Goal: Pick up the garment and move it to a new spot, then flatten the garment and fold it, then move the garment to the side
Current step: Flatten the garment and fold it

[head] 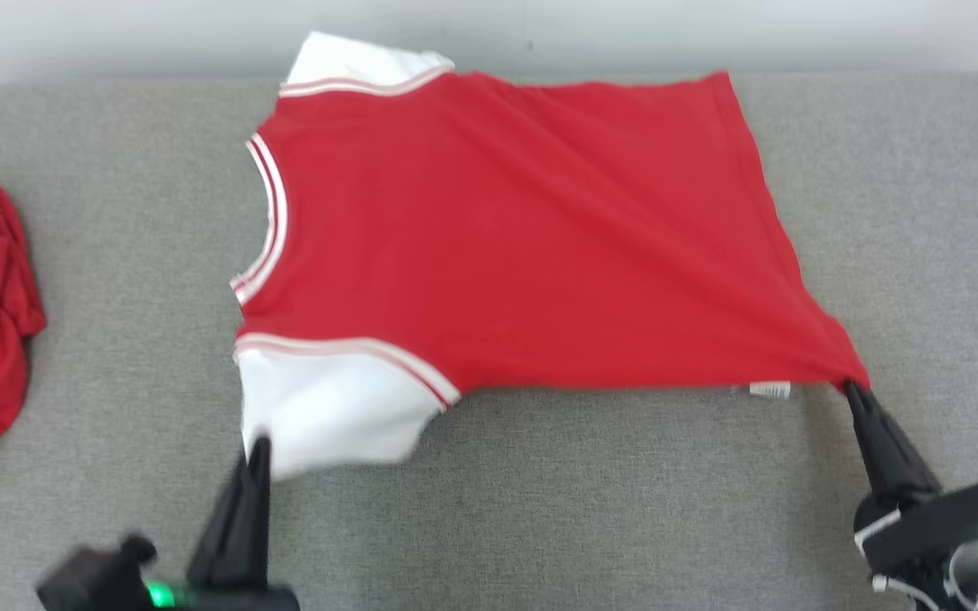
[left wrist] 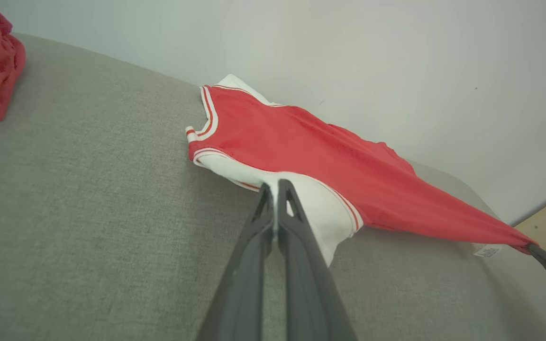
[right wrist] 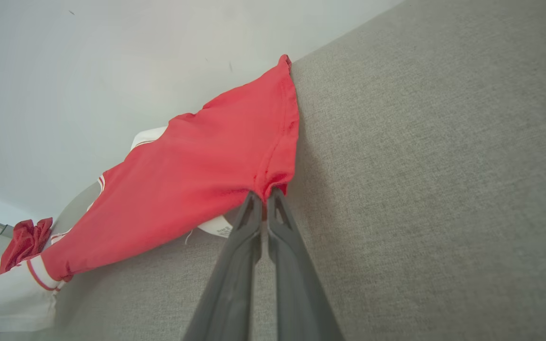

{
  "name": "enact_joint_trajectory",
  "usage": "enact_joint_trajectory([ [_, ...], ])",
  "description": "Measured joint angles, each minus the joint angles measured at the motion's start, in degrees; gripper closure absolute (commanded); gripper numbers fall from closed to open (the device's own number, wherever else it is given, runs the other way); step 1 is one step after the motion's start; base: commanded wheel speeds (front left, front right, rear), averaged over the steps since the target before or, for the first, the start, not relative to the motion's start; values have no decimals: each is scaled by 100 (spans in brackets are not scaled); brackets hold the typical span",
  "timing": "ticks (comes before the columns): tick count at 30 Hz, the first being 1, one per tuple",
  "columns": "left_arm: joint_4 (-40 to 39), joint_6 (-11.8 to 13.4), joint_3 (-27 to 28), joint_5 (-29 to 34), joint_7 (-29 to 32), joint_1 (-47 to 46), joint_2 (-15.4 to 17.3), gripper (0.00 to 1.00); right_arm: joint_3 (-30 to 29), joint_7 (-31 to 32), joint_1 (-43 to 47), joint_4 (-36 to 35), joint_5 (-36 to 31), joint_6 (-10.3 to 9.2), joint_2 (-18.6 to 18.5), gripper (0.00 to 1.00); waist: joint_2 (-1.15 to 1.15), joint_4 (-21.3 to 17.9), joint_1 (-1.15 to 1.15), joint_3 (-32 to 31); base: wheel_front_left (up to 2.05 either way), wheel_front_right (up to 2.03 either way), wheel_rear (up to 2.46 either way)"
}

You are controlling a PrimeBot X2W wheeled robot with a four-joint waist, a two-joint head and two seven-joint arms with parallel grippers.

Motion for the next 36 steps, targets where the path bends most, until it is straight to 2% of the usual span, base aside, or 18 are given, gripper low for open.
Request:
enact_joint_trajectory([
  [9,470,-307,154,174,0,1040,-421,100,189,-153,736,221,-197,0,-152,100,1,69,1,-347,0,0,0],
  [15,612,-399,202,119,0,1527,-609,100,177,-163,1261,274,-165,0,-245,100,0,150,1,-561,0,0,0],
  [19,597,-408,107,-9,59,1864,-590,100,78,-55,1698,277,-98,0,-328,100,1,231,1,-644,0,0,0],
  [24,541,-408,85,-49,82,2000,-602,100,-24,31,1941,263,-100,0,-236,100,1,243,2,-660,0,0,0],
  [30,390,-413,185,43,65,1888,-598,100,163,148,1869,53,23,0,-190,100,1,130,1,-743,0,0,0],
  [36,227,-508,410,252,55,1419,-374,100,138,296,1600,-120,272,0,-125,100,1,-17,2,-761,0,0,0],
])
